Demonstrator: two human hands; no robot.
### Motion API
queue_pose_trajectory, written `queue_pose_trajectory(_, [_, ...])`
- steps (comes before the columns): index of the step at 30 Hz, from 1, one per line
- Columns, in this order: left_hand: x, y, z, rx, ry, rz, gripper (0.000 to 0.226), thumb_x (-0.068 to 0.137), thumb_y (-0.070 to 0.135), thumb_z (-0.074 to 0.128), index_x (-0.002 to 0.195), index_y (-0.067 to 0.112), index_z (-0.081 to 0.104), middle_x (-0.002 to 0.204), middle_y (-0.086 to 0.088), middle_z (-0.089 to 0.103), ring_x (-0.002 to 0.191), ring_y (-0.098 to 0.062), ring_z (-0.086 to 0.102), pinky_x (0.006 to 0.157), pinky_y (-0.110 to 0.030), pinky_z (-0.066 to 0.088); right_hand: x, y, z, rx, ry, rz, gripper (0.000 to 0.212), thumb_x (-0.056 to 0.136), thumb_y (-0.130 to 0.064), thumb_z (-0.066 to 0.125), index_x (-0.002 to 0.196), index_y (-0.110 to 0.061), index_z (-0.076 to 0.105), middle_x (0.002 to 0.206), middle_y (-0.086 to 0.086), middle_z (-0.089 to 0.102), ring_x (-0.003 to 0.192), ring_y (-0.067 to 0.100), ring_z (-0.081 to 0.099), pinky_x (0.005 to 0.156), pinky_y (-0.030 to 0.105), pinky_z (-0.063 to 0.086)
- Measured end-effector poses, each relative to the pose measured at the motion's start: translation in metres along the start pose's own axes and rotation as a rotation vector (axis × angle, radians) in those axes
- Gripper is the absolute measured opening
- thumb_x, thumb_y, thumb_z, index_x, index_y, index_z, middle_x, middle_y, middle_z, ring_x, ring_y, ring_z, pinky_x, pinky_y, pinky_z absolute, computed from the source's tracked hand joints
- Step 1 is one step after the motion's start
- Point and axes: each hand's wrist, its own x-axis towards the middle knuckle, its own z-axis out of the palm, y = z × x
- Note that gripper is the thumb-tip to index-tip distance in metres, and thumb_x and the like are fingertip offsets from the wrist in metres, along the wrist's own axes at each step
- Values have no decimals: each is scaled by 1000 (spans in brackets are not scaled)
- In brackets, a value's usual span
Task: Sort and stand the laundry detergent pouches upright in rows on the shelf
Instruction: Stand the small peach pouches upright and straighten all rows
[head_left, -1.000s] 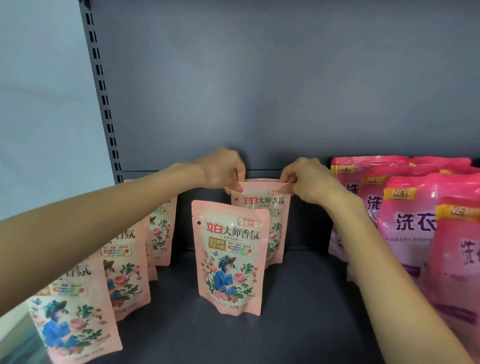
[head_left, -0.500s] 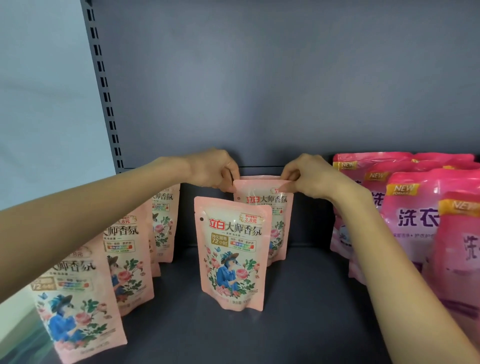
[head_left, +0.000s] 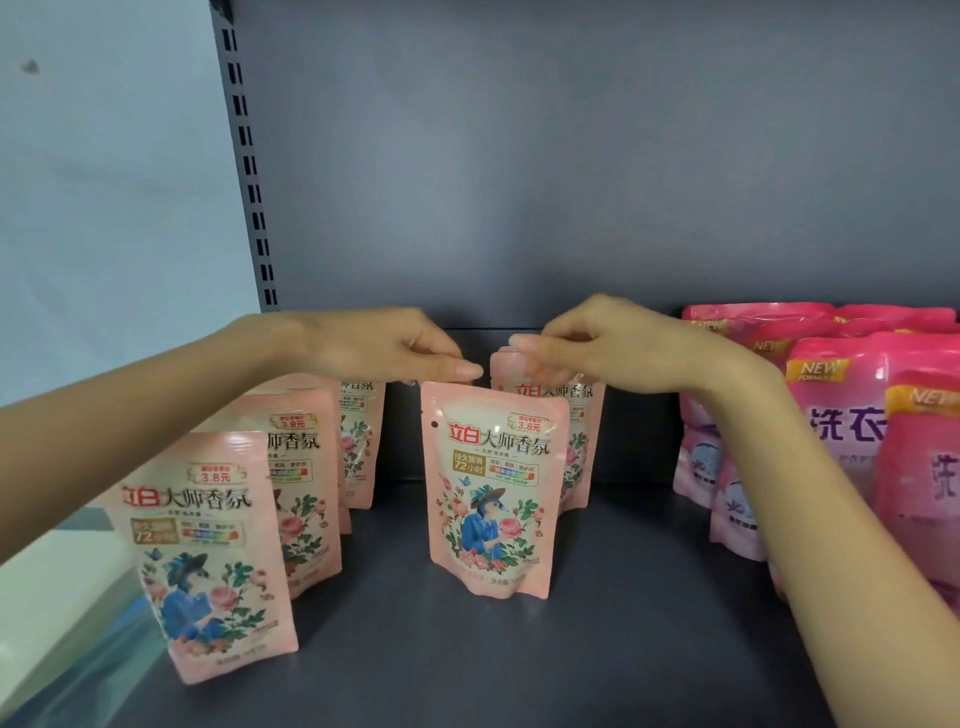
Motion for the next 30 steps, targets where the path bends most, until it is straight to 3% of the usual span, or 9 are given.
queue_pose_trajectory(3, [-5,0,-4,-1,8,-10,34,83,39,56,102,14,70,96,6,72,92,-8,67,87,-24,51,-5,-4,11,-68,-82,-21,48,79,-62,48,93,-24,74,90,-20,67,76,-6,60,73,17,47])
queue_pose_trajectory(6, [-6,0,-2,54,-9,-46,21,81,28,66,97,15,72,93,7,73,87,-5,67,84,-17,50,-9,-3,17,-53,-26,-46,30,84,-49,57,89,-24,75,85,-16,70,77,-8,61,68,14,48])
queue_pose_trajectory(10, [-2,6,4,256,80,-71,11,81,22,70,88,15,73,82,9,72,74,1,64,65,-5,45,-14,-1,19,-33,42,-51,13,82,-34,69,83,-22,73,81,-12,71,72,-4,61,65,14,49])
queue_pose_trajectory(13, [-1,12,11,350,159,-107,9,81,22,71,85,14,71,73,13,65,66,0,60,56,-5,42,-19,5,27,-46,141,-26,8,81,-27,72,82,-20,71,81,-8,69,72,2,60,66,18,49])
queue_pose_trajectory(15, [-2,16,22,353,265,-128,7,81,18,71,85,13,70,72,9,62,67,-4,57,58,-13,44,-23,10,34,-37,251,-16,7,80,-25,72,79,-19,69,81,-7,68,74,4,59,68,20,49])
queue_pose_trajectory(19, [-4,21,48,234,528,-151,6,81,12,70,88,13,69,83,-2,67,79,-18,63,77,-32,52,-33,19,42,0,395,-13,7,82,-23,71,76,-20,67,76,-9,67,70,3,58,65,18,46])
queue_pose_trajectory(21, [-4,22,58,167,619,-154,7,81,12,70,88,12,69,76,2,63,74,-14,60,73,-27,50,-36,23,42,5,439,-19,6,81,-20,71,79,-16,69,78,-7,68,72,6,60,66,20,49])
queue_pose_trajectory(24, [1,22,73,46,735,-132,4,81,13,70,82,16,66,70,7,59,64,-5,53,59,-7,39,-37,28,42,-15,517,-32,8,81,-18,71,82,-10,68,80,-5,69,74,6,62,66,20,50])
queue_pose_trajectory(30, [29,11,97,-233,933,-52,3,82,12,68,81,13,65,65,14,58,60,2,55,59,-3,39,-28,46,54,3,678,-37,5,84,-10,66,83,-6,66,78,-3,65,67,-1,56,58,9,42])
